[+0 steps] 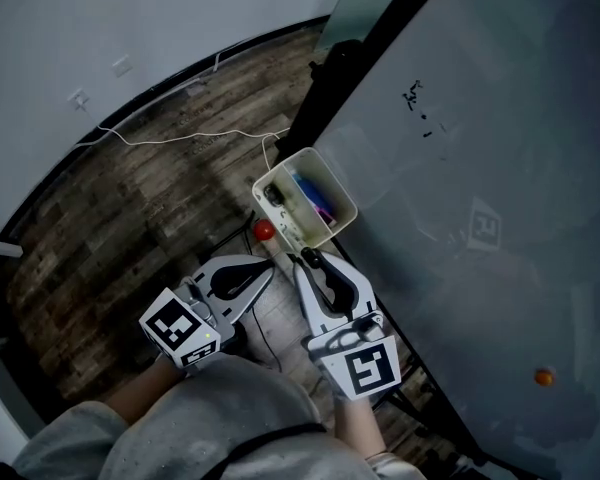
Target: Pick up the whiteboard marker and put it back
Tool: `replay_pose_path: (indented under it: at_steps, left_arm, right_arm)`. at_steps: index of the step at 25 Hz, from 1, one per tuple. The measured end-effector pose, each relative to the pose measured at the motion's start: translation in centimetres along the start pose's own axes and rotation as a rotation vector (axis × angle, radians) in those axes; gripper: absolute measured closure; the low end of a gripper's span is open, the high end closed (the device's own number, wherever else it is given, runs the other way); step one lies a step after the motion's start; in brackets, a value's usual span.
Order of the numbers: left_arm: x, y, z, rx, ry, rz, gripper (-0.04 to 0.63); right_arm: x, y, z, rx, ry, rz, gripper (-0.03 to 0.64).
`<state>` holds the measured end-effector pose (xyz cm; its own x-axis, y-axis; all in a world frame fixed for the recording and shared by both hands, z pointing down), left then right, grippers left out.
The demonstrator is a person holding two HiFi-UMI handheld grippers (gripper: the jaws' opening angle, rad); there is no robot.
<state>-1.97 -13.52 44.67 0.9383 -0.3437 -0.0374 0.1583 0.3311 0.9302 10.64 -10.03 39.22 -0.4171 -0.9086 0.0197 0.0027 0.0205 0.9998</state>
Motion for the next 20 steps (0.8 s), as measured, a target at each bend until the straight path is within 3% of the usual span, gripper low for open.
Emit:
replay_pose_path:
  at_steps: [12, 20]
  left_arm:
    - [-1.0, 0.0, -3.8, 0.017, -0.034, -0.035, 0.58]
    - [-1.8, -0.6, -5.9, 0.072, -0.098, -0.079, 0.58]
  right_arm:
    - [-3.6, 0.0, 1.1, 0.015, -0.038, 0.005, 0.542]
    - [-5.4, 0.0, 2.4, 0.005, -0.075, 0.012, 0.592]
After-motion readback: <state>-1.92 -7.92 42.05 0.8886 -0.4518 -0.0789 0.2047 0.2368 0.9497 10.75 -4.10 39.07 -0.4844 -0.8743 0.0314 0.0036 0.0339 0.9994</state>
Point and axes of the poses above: the fingertips, and each gripper's own axes: x forward along the fingers, z to its left, y out of its underside, the point moved 7 cm from there along -x, backward along the fingers, and after that the axes turned 5 degrees about -z, right-handed, at the moved point
